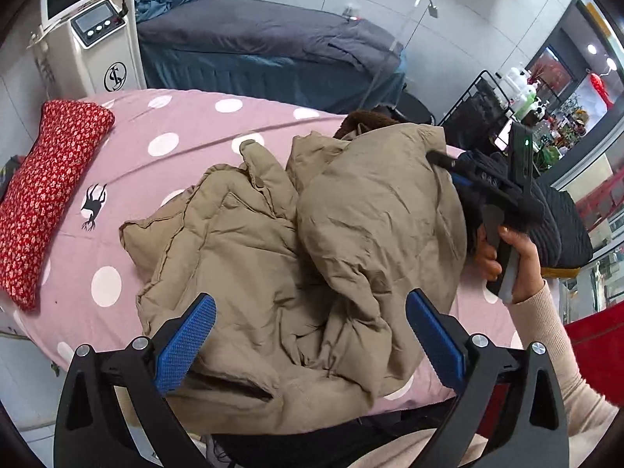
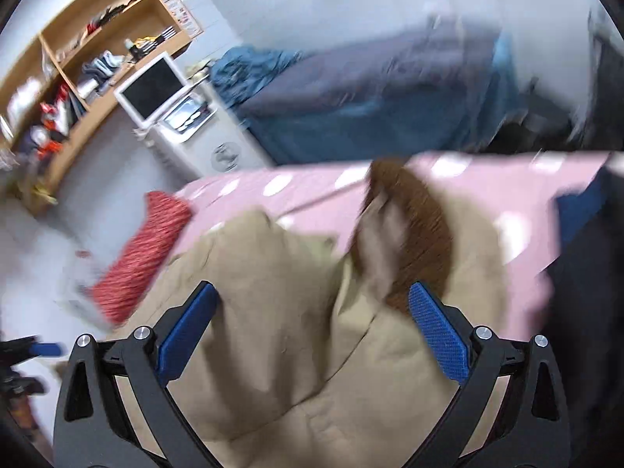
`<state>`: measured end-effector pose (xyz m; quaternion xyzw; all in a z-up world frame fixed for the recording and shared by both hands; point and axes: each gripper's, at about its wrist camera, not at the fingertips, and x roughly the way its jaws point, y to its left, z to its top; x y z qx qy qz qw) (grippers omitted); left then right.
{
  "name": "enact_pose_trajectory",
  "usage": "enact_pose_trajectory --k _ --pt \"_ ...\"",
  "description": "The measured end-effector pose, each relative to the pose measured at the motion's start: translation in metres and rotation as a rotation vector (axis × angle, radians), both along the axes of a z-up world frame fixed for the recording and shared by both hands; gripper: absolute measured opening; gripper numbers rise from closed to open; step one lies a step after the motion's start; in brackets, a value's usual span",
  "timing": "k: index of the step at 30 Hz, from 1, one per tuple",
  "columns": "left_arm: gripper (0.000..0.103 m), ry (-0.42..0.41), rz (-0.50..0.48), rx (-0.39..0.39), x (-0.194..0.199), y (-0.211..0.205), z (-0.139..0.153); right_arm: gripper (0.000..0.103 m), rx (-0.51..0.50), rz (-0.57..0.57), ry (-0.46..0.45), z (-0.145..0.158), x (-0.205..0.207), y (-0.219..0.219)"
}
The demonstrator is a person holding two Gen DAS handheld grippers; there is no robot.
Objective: Fold large clothes
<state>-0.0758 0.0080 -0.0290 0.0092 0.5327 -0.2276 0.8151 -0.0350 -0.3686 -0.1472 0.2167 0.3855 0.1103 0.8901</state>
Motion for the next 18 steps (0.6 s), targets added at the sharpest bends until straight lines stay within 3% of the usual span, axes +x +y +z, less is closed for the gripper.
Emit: enact_pose_trajectory --k 2,5,7,12,15,18 --pt "0.095 -0.002 -0.009 0.011 0.007 -0.002 0.001 0.074 -0.038 0.071 0.031 -0.013 -0.012 0.022" --pt "0.095 -0.041 -0.051 0.053 0.018 -0.014 0.008 0.056 -0.158 0.207 0.075 -0.042 -0.051 0.061" --pt "0.096 -0.081 -0.086 0.089 0.028 -0.028 0.013 0.052 -0.2 0.273 0.111 -0.065 -0.084 0.081" --pt "0.096 -0.136 -0.17 0.153 0.059 -0.071 0.015 0.052 -0.255 0.309 0.155 -0.102 -0.158 0.101" --pt "0.096 -0.133 -0.295 0.197 0.081 -0.114 -0.001 0.058 -0.347 0.273 0.115 -0.094 -0.188 0.111" --pt "0.096 -0.178 -0.364 0.311 0.104 -0.149 -0.03 0.072 -0.332 0.205 0.034 -0.069 -0.214 0.109"
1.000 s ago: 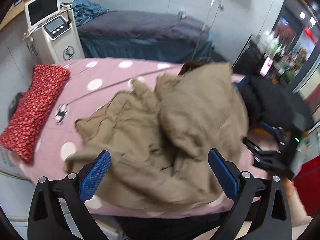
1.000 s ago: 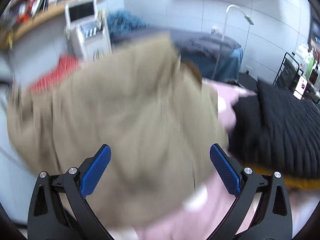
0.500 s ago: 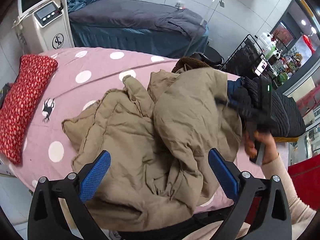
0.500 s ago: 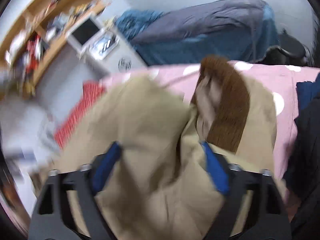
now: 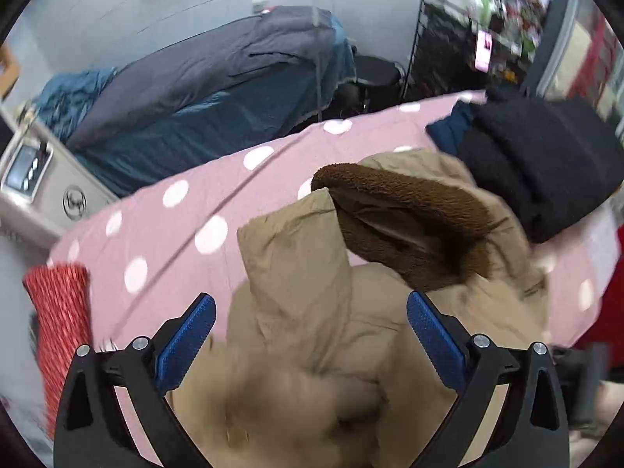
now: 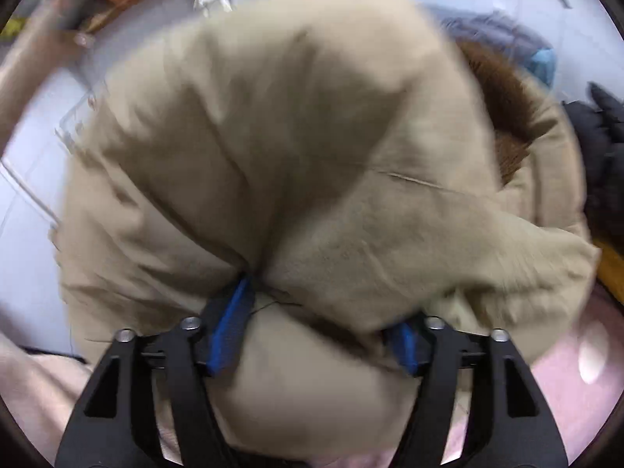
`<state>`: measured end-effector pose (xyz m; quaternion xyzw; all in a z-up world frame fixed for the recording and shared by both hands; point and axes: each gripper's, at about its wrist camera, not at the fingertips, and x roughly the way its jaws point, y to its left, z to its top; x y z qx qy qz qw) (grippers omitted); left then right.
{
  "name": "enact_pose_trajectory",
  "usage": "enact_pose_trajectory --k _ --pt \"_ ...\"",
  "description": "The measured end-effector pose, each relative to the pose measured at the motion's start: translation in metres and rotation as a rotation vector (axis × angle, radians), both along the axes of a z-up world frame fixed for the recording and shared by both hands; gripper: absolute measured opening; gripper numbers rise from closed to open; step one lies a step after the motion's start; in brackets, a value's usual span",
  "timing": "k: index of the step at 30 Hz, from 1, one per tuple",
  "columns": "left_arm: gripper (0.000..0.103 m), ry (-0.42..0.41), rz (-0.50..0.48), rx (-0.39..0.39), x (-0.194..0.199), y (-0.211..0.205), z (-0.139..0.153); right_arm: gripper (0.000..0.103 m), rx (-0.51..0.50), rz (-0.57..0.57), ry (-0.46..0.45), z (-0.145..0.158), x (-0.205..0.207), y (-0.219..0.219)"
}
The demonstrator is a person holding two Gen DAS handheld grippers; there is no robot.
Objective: Fold large clothes
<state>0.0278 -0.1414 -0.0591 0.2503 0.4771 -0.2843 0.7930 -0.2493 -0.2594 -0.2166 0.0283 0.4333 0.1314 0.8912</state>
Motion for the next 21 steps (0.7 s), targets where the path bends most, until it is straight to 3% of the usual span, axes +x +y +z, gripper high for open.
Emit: enact_pose_trajectory --k 2,5,8,11,14,16,20,21 --pt "0.097 -0.029 0.009 0.061 0.019 -0.014 -0.025 0.085 0.034 -0.055 -0.068 0.019 -0.014 -0.01" --pt "0.096 0.031 0.079 0.09 0.051 -0.014 -0.062 0.09 0.105 -0.202 -0.181 0.051 -0.036 -0.042" --pt "0.096 0.129 0.176 0.084 0.082 0.005 -0.09 0.096 0.194 -0.372 -0.217 0.072 -0.051 -0.09" --pt "0.096 0.219 0.243 0.09 0.1 0.022 -0.112 0.096 0.418 -0.519 -0.17 0.055 -0.044 -0.14" --pt "0.096 0.321 0.243 0.059 0.102 0.024 -0.128 0.096 0.646 -0.669 -0.064 0.014 -0.023 -0.182" --pt "0.096 0.344 0.235 0.055 0.098 0.018 -0.136 0.096 0.687 -0.695 -0.036 -0.003 -0.011 -0.19" --pt "0.092 0.417 0.208 0.029 0.092 0.003 -0.159 0.096 0.618 -0.698 0.081 -0.036 0.03 -0.181" --pt "0.092 0.404 0.21 0.037 0.089 0.0 -0.166 0.096 0.614 -0.692 0.1 -0.042 0.034 -0.177"
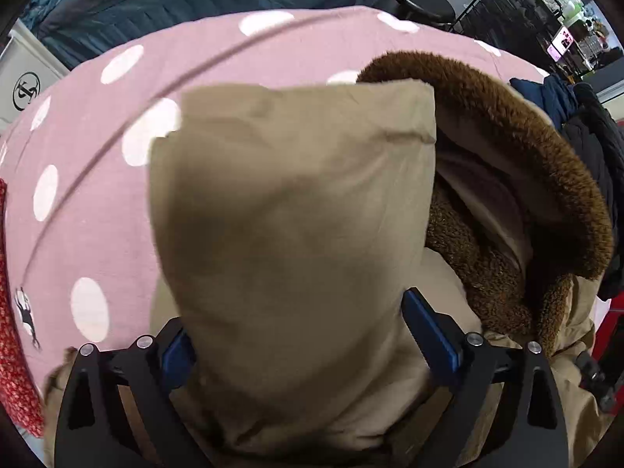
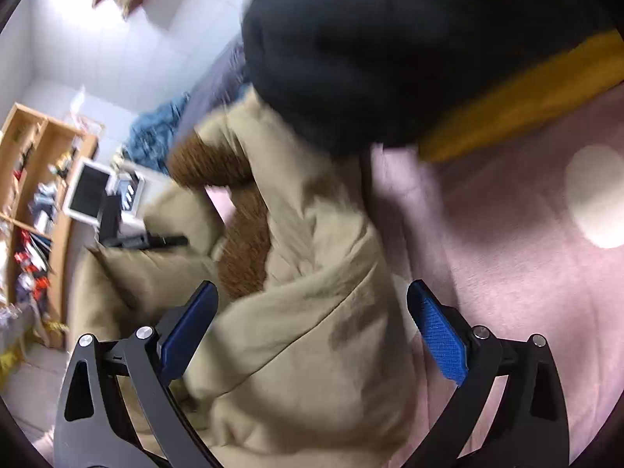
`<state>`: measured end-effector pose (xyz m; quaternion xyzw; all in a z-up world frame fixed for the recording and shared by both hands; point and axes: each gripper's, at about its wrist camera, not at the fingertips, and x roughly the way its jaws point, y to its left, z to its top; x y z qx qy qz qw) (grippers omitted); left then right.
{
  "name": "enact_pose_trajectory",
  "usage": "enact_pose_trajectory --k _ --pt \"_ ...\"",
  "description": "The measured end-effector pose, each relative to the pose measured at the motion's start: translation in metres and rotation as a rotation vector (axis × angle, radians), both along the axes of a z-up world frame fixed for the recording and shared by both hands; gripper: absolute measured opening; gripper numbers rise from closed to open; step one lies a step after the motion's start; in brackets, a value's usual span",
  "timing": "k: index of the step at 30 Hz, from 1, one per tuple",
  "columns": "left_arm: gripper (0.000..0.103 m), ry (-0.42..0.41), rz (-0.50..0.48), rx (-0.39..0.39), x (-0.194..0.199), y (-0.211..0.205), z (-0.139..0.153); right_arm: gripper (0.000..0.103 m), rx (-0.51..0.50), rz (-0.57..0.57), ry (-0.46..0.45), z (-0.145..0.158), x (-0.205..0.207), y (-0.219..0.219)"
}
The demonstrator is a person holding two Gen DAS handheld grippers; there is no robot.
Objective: Fold large clothes
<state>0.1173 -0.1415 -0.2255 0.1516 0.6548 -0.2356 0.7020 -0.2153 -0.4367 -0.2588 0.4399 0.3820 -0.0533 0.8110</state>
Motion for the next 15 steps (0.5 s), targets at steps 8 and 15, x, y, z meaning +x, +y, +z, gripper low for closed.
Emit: enact_pose_trajectory --k 8,15 --pt "0.048 -0.064 -0.017 -0.02 -0.022 -0.003 0.002 0.045 -0.064 0.068 0.006 0.002 0.004 0.028" --pt "0.021 -0.151 -0.011 -0.117 -0.052 0.033 0.066 0.03 -0.379 0.231 -0.072 0.062 0.021 0.076"
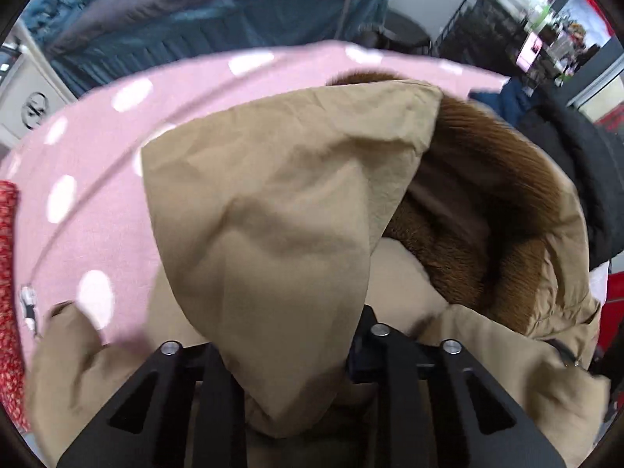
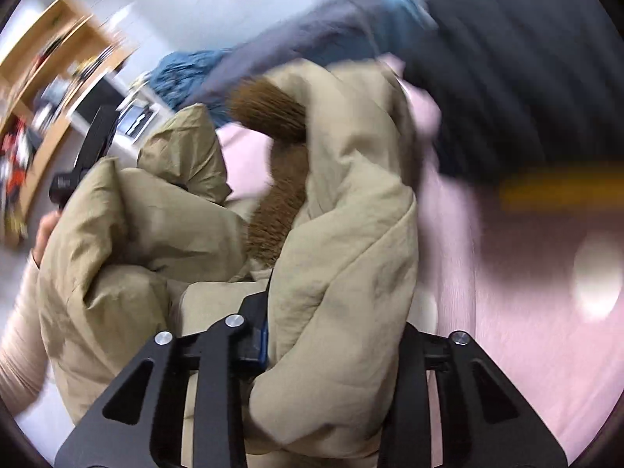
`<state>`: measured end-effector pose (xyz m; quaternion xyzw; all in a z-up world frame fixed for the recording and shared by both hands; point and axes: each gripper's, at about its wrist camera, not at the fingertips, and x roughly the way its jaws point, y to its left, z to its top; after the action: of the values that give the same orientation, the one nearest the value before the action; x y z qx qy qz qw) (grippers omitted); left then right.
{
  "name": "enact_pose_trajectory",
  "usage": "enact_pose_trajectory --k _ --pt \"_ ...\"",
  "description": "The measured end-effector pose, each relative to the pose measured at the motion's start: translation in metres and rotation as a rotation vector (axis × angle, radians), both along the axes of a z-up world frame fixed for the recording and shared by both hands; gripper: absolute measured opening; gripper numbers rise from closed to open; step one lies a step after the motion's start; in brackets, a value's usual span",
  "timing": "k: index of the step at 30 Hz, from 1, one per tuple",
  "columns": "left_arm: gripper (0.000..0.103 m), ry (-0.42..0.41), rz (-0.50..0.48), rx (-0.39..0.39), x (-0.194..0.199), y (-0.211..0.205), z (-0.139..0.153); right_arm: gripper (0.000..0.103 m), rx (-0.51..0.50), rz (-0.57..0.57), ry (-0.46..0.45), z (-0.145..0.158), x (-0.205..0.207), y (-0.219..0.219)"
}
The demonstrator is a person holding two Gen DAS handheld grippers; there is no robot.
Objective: Fold large clothes
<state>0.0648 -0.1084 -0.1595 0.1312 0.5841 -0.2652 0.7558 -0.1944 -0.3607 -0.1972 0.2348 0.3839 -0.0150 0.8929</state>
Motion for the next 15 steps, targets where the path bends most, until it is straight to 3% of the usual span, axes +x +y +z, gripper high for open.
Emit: enact_pose_trajectory --k 5,8,11,15 --pt "0.02 -0.171 0.165 -0.142 -0.016 0.085 0.092 0.027 -0.267 0.189 -0.153 0.076 0.03 0.059" --pt "0.02 -0.237 0.285 -0.204 -0.029 0.15 0.129 0.025 -0.36 0.275 -0.254 0.109 0.034 0.089" --pt "0.019 -0.305 0.398 -0.209 -0.045 0.202 0.147 0.023 -0.435 0.373 -0.369 0.148 0.055 0.126" --pt "0.019 -0.448 0.572 -0.147 -0.075 0.259 0.167 0.021 -0.54 0.505 -0.497 0.191 0.091 0.186"
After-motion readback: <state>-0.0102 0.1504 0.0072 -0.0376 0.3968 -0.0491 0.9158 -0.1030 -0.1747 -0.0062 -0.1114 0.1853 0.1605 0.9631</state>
